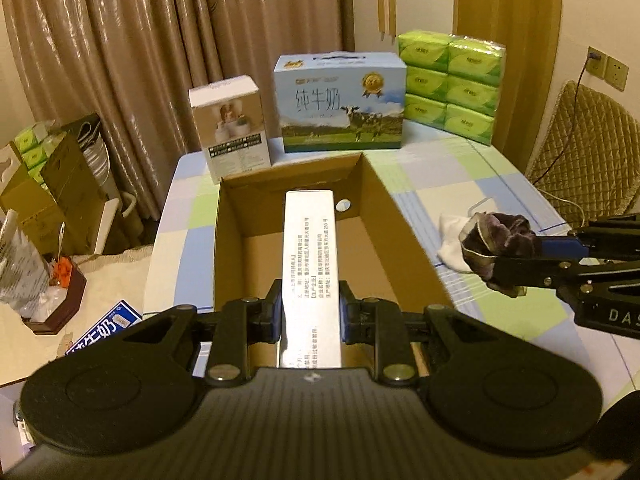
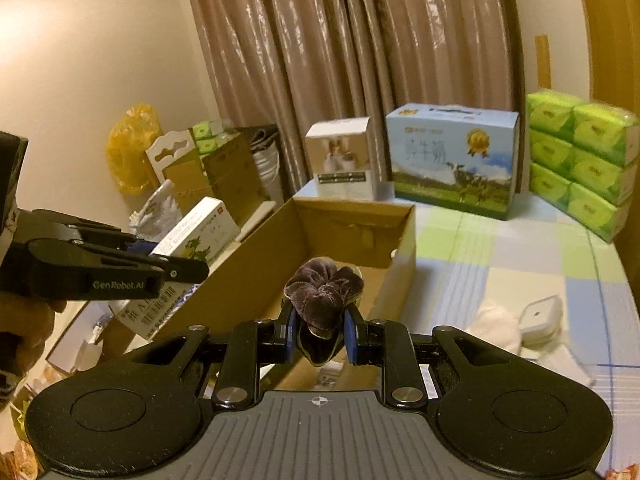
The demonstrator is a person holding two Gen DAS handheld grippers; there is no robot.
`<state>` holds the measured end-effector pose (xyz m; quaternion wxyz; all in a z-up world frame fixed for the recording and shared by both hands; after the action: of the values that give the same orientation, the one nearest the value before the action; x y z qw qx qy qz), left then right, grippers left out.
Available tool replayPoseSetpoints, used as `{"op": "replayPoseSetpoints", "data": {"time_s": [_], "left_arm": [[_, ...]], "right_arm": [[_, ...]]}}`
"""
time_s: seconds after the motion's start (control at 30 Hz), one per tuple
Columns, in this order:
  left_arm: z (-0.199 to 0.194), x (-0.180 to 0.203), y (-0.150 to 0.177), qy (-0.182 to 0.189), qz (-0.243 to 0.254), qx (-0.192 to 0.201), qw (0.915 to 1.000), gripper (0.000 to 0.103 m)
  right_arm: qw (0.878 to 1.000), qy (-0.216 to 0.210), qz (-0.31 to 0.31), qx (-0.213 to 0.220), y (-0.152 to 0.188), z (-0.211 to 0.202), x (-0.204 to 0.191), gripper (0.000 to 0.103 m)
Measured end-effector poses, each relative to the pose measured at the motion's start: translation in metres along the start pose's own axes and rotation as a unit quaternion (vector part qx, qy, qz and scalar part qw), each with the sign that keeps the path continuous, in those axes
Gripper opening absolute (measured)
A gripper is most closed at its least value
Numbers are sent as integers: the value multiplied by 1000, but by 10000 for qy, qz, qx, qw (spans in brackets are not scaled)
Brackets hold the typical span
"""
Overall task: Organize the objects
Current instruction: 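Carry both items to the cardboard box and release them inside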
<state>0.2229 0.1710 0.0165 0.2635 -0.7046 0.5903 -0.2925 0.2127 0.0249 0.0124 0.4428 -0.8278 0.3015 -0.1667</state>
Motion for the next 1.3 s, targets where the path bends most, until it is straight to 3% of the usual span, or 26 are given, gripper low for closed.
{"op": "replayPoseSetpoints", "data": {"time_s": [0.2,0.23,0.27,0.33,0.73,0.8,0.83,0.87,1.1,1.3], "left_arm": [[27,-12,6,72,-150,-58,9998,24],[32,-15,6,68,-204,-48,9998,46],[36,-19,6,31,-248,-33,9997,60],[40,-23,9,0,-253,-4,9997,55],[35,-49,17,-79,-519,13,9986,55],[32,-54,17,-94,-574,22,9983,55],[31,-57,18,-104,-618,20,9980,56],[29,-60,18,-114,-654,23,9978,58],[12,-68,26,-123,-807,121,9966,64],[-10,-53,35,-44,-882,161,9960,68]], "right_arm": [[9999,-26,30,-145,2,24,2,21],[9998,-35,41,-167,3,26,2,21],[9998,-35,49,-189,4,30,3,21],[9997,-49,66,-224,6,35,3,21],[9993,-257,26,-256,6,53,-14,21],[9993,-310,-2,-193,2,56,-18,38],[9994,-307,-8,-161,0,57,-19,71],[9995,-283,4,-102,-1,57,-18,88],[9999,-140,60,64,-1,36,-10,89],[9998,105,125,134,14,-6,1,89]]}}
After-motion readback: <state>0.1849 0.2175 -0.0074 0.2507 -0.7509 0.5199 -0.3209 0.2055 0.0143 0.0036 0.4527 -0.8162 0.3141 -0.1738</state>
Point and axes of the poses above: each gripper's, at about its wrist camera, not at the fingertips, and z roughly the way its jaws point, x to its right, y to its underside, the point moved 8 cm from there along z, roughly the way its jaws point, and after that the axes turned 15 degrees about -z, right-handed, at the moved point
